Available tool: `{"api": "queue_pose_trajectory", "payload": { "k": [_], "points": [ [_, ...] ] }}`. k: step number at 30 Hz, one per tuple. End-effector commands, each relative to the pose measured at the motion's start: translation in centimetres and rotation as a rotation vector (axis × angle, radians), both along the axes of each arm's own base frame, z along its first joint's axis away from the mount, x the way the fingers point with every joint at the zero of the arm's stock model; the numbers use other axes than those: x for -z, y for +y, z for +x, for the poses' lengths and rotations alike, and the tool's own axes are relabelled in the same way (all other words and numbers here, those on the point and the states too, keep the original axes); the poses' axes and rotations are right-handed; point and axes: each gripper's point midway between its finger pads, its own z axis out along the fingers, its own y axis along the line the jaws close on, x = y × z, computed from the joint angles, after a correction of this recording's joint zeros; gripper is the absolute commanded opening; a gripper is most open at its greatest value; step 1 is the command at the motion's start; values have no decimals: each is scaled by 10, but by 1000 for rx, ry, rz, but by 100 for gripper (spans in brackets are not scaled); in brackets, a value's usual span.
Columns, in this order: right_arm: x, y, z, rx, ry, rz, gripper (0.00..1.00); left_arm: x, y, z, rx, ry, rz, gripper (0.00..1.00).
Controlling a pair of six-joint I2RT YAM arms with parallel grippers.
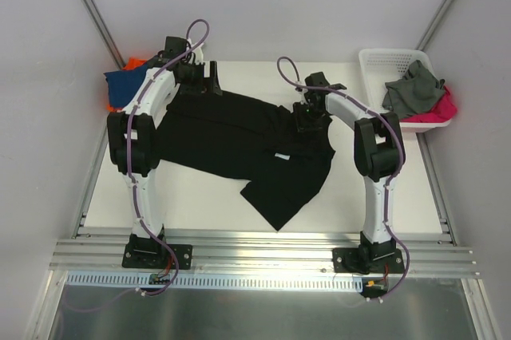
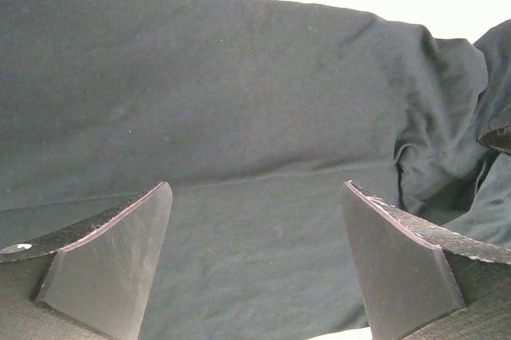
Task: Fold and stack the t-shirts
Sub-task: Fold the tshirt
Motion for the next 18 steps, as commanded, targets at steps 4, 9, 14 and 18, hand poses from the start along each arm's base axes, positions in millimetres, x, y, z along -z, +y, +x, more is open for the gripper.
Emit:
{"api": "queue_pose_trajectory", "payload": {
  "k": [4, 9, 14, 18],
  "points": [
    [-53, 14, -43, -21, -14, 58, 40, -24, 0, 1, -4, -50, 0, 88],
    [-65, 16, -93, -32, 34, 78, 40, -26, -2, 6, -1, -57, -9, 88],
    [-87, 14, -117, -60, 7, 79, 41, -34, -3, 4, 3, -71, -17, 88],
    [-86, 11, -107, -59, -41, 48, 42, -33, -4, 1, -1, -63, -20, 88]
  ]
}}
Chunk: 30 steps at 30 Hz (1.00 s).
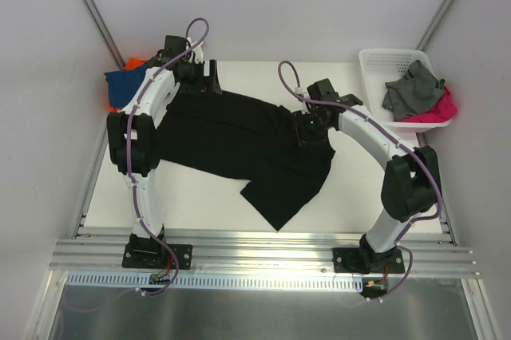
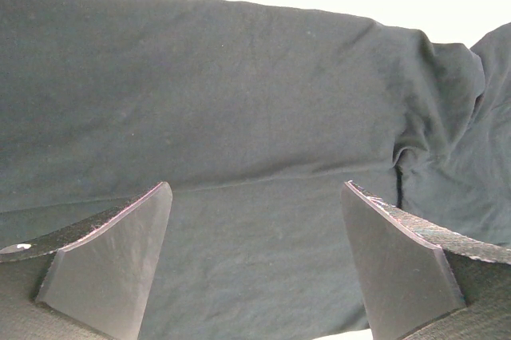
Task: Fold and stack the t-shirts
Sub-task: Fold the tshirt
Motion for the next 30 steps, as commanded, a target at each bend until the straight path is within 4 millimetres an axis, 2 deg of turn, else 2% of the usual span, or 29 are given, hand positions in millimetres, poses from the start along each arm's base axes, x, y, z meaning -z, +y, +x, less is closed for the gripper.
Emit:
{"api": "queue_pose_trajectory", "payload": {
  "k": [1, 3, 4, 6, 7, 8, 9, 10, 11, 12, 14, 17, 22, 27, 28, 30],
  "points": [
    [-3, -4, 9, 19, -30, -21, 42, -28, -5, -2, 4, -50, -15, 88],
    [-1, -5, 25, 50, -35, -5, 42, -26, -5, -4, 3, -43, -15, 88],
    [9, -5, 33, 69, -13, -9, 42, -23, -6, -7, 8, -35, -14, 88],
    [2, -4, 59, 110, -34, 29, 42, -22, -6, -10, 12, -31, -10, 88],
    [16, -4, 69, 131, -1, 29, 42, -20, -6, -12, 15, -28, -7, 88],
    [18, -2, 77, 141, -1, 39, 42, -19, -5, -14, 15, -26, -3, 88],
    [10, -2, 96, 159, -29, 59, 42, -19, -4, -15, 15, -24, 3, 88],
    [12, -2, 105, 163, -31, 68, 42, -16, -3, -17, 20, -23, 12, 88],
    [24, -4, 113, 173, -12, 62, 42, -17, -1, -18, 17, -28, 22, 88],
    [21, -3, 123, 178, -29, 69, 42, -17, 0, -18, 17, -29, 29, 88],
    [33, -9, 130, 195, -9, 66, 42, -14, 3, -20, 17, -26, 47, 89],
    [44, -19, 128, 214, 22, 63, 42, -6, 8, -22, 10, -13, 74, 89],
    [69, -38, 115, 282, 100, 52, 42, 9, 13, -23, -3, 18, 92, 89],
    [79, -62, 129, 334, 107, 28, 42, 17, 16, -18, -7, 25, 113, 89],
    [87, -67, 131, 339, 117, 18, 42, 20, 16, -18, -9, 31, 118, 89],
    [84, -76, 147, 359, 90, 11, 42, 18, 17, -14, -10, 22, 122, 89]
  ]
}}
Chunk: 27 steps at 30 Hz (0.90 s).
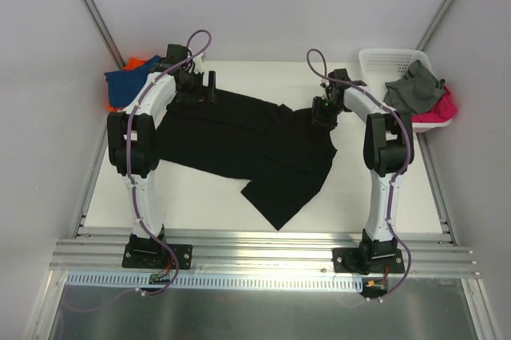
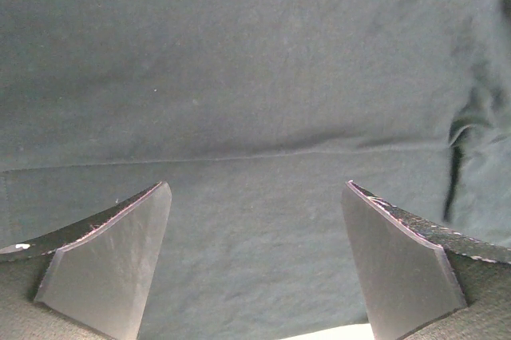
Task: Fold and stack the t-shirts
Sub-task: Fold the tshirt
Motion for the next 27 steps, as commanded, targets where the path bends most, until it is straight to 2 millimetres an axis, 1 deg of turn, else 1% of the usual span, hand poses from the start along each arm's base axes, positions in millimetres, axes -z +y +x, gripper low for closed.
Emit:
{"api": "queue_pose_trajectory", "payload": {
  "k": [1, 2, 4, 5, 6, 8, 10, 11, 12, 14, 15, 16, 18, 19, 22, 24, 25, 26, 27],
  "points": [
    [4, -19, 28, 42, -35, -31, 42, -15, 1, 5, 12, -45, 30, 89],
    [-2, -24, 40, 55, -62, -35, 42, -17, 0, 5, 12, -48, 29, 89],
    [-3, -28, 50, 68, -80, -41, 42, -21, 0, 6, 13, -57, 27, 89],
    [2, -32, 54, 76, -79, -56, 42, -23, 0, 6, 11, -60, 29, 89],
    [-5, -35, 65, 62, -117, -69, 42, -22, 1, 7, 9, -61, 31, 89],
    [-2, -38, 74, 66, -136, -88, 42, -23, 2, 6, 7, -61, 35, 89],
    [-8, -39, 87, 70, -170, -90, 42, -23, 4, 5, 0, -59, 45, 89],
    [-4, -40, 92, 71, -173, -96, 42, -22, 5, 4, 13, -65, 58, 89],
    [-10, -42, 100, 85, -194, -92, 43, -21, 7, 2, 11, -61, 64, 89],
    [-10, -41, 108, 90, -207, -81, 43, -22, 7, 1, 10, -64, 70, 89],
    [-6, -41, 110, 89, -205, -80, 43, -24, 8, -2, 15, -66, 76, 89],
    [-14, -38, 117, 85, -229, -71, 43, -24, 9, -3, 12, -68, 87, 89],
    [-11, -38, 122, 85, -234, -71, 43, -26, 11, -5, 14, -75, 98, 90],
    [-16, -38, 127, 87, -251, -70, 43, -26, 12, -7, 13, -75, 108, 90],
    [-19, -39, 134, 96, -273, -73, 43, -28, 13, -9, 11, -82, 125, 91],
    [-20, -38, 134, 85, -279, -76, 43, -29, 14, -11, 9, -84, 130, 92],
    [-28, -38, 132, 82, -288, -75, 43, -30, 15, -11, 2, -86, 141, 93],
    [-26, -38, 126, 76, -276, -75, 44, -29, 17, -12, -8, -82, 149, 95],
    [-30, -38, 123, 75, -276, -72, 45, -34, 19, -12, -17, -95, 157, 96]
  ]
}}
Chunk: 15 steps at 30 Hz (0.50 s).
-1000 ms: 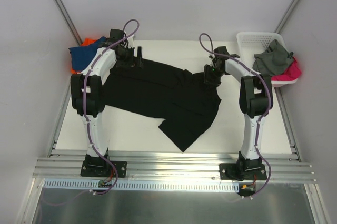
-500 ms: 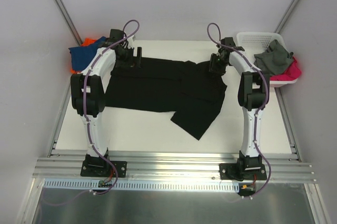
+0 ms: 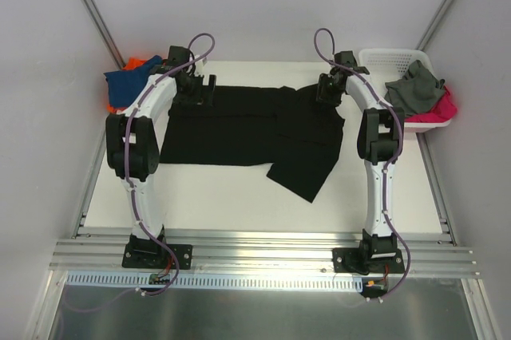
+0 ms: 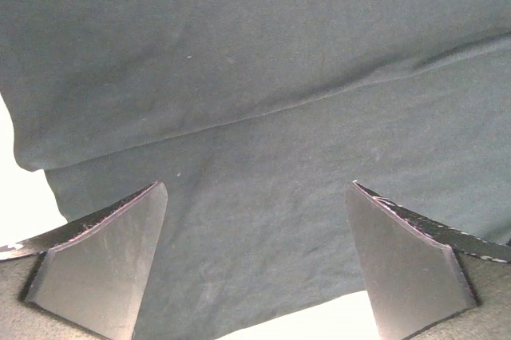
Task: Fold and stack the t-shirts
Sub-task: Fold the tshirt
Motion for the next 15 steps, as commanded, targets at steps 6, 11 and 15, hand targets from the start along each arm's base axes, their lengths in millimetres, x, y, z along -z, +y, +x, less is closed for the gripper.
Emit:
{"api": "queue_pose_trajectory", "payload": {
  "k": [6, 11, 15],
  "points": [
    [-92, -11, -34, 5, -108, -20, 90, -59, 29, -27, -70, -106, 84, 99],
    [-133, 10, -103, -51, -57, 49, 97, -59, 40, -81, -82, -55, 68, 96],
    [-129, 28, -167, -58, 45, 100, 97, -46, 49, -113, -87, -7, 74, 90]
  ]
}}
